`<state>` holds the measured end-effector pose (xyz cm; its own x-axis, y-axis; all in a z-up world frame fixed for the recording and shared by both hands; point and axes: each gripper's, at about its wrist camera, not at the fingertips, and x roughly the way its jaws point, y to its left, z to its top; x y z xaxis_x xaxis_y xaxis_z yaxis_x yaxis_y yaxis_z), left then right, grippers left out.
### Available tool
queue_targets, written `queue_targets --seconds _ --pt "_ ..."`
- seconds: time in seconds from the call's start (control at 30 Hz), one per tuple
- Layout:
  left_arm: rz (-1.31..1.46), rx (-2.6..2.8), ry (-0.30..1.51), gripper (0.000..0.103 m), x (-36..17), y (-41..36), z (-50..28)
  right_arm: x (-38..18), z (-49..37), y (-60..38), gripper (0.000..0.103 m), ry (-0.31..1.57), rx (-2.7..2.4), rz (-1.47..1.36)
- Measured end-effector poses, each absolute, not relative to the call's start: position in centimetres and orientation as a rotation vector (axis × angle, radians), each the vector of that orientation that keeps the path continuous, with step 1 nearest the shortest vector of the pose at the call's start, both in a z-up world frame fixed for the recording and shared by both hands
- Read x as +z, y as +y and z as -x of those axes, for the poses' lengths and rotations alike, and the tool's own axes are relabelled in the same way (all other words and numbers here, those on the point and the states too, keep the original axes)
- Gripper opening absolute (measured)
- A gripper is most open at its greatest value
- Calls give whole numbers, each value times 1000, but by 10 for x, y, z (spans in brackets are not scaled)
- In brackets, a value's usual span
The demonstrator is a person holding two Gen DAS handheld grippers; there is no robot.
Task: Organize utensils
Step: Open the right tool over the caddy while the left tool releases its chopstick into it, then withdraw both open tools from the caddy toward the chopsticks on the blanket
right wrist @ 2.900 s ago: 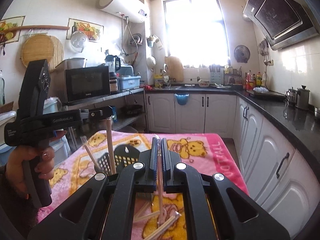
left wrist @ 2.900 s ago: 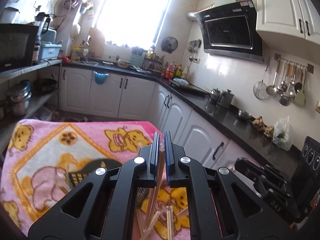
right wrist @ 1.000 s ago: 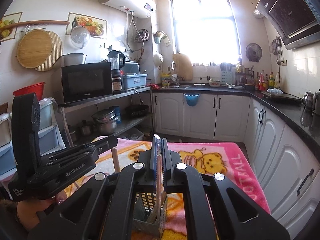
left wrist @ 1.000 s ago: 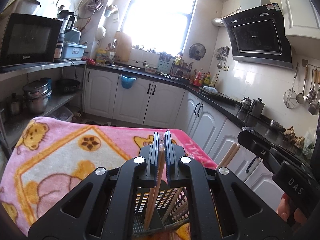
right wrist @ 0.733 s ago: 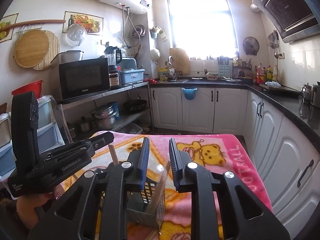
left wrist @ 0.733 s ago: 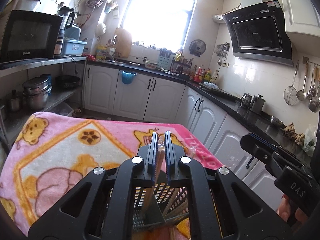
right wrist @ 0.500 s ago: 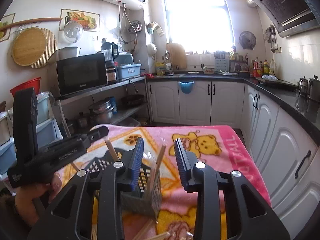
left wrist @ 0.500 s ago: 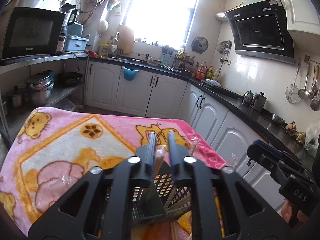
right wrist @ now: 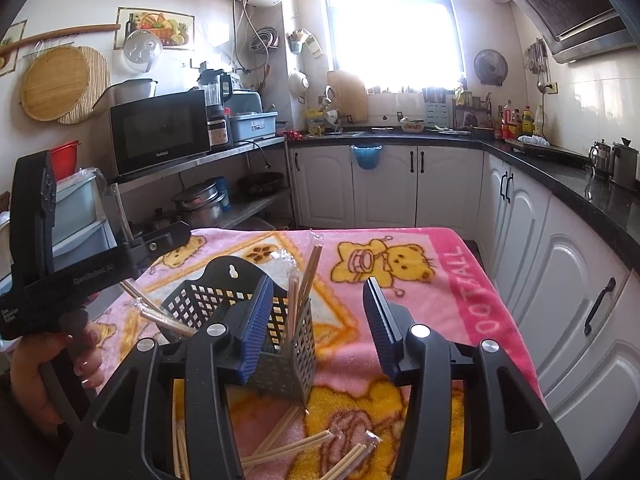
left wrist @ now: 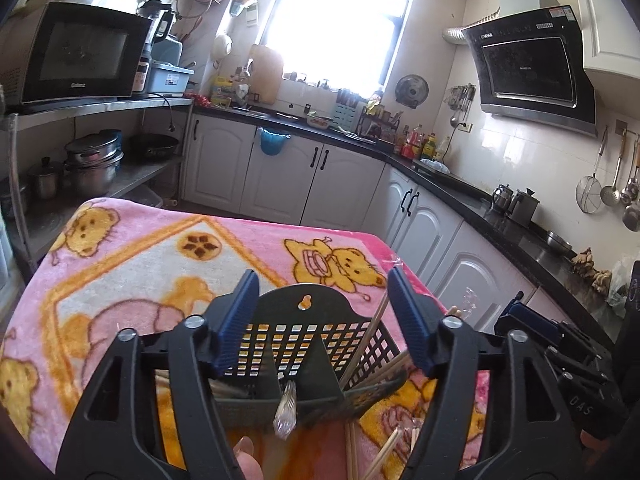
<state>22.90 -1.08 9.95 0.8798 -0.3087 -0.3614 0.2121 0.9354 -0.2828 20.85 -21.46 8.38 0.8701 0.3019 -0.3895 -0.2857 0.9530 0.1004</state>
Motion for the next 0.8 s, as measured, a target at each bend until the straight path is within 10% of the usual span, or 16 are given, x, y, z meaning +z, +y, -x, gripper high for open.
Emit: queue_targets --seconds 0.27,0.8 --pt "266 -267 370 92 109 2 -203 82 -195 -217 54 407 311 -40" --pt "286 -235 358 92 106 23 -161 78 -168 -208 63 405 340 -33"
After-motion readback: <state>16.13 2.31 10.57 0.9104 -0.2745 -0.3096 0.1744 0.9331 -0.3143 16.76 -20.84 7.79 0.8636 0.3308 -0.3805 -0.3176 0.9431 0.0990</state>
